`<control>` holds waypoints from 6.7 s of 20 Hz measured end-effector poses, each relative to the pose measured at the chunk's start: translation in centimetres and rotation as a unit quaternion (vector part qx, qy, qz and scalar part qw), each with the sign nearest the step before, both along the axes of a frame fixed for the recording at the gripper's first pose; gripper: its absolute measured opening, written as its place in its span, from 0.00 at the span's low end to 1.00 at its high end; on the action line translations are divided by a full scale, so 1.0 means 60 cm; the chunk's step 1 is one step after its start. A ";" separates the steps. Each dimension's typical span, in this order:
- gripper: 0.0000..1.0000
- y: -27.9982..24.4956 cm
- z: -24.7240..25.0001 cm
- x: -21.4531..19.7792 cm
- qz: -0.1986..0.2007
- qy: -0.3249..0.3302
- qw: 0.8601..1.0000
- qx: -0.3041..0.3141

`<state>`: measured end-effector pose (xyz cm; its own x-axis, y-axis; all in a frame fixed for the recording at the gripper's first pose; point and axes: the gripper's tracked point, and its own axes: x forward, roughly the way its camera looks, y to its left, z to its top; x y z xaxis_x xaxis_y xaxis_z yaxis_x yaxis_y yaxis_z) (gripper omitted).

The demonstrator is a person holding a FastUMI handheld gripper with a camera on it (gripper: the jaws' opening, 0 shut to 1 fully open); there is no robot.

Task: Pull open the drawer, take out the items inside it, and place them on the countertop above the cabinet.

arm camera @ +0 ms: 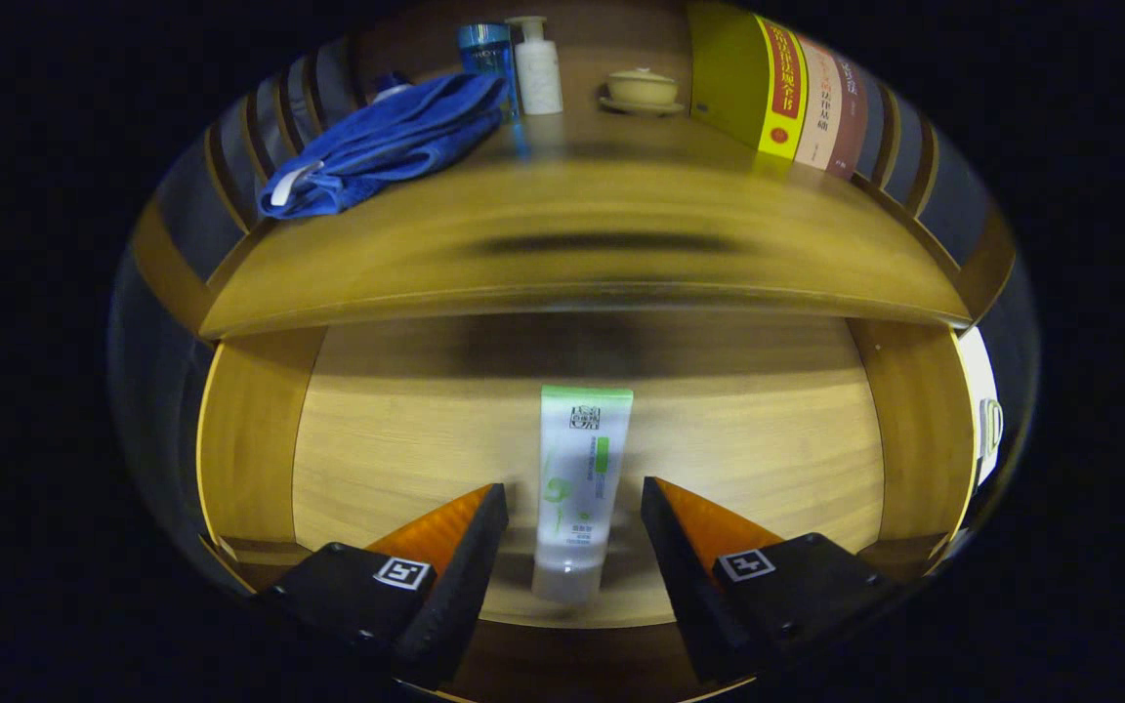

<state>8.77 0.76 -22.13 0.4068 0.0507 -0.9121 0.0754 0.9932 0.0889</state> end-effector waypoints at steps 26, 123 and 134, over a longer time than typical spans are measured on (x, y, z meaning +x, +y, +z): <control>0.54 -0.006 0.081 -0.040 0.011 -0.128 0.991 0.028; 0.98 0.017 0.118 -0.244 -0.005 -0.350 0.936 -0.019; 0.97 0.009 0.113 -0.207 -0.022 -0.363 0.930 -0.051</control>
